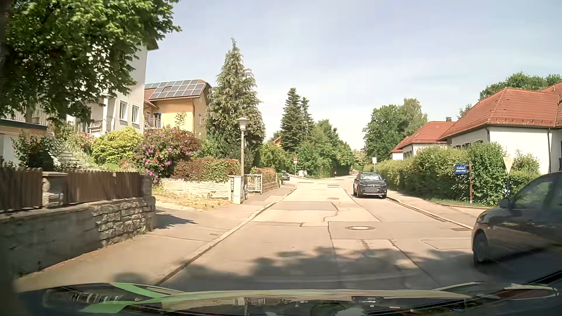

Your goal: Follow the waypoints while adhering to traffic rules and regulations

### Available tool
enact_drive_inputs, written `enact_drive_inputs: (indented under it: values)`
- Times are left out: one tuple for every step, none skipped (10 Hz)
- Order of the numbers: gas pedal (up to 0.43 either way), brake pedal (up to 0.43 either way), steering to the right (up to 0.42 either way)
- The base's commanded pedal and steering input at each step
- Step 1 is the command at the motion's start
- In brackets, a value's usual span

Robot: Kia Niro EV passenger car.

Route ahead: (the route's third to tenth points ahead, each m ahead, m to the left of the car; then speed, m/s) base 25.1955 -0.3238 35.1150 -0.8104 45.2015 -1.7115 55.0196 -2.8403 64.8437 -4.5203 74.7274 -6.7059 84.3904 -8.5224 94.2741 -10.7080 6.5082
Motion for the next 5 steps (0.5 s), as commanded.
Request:
enact_drive_inputs:
  values:
    - [0.087, 0.000, 0.018]
    - [0.087, 0.000, 0.019]
    - [0.087, 0.000, 0.018]
    - [0.087, 0.000, 0.018]
    - [0.098, 0.000, 0.019]
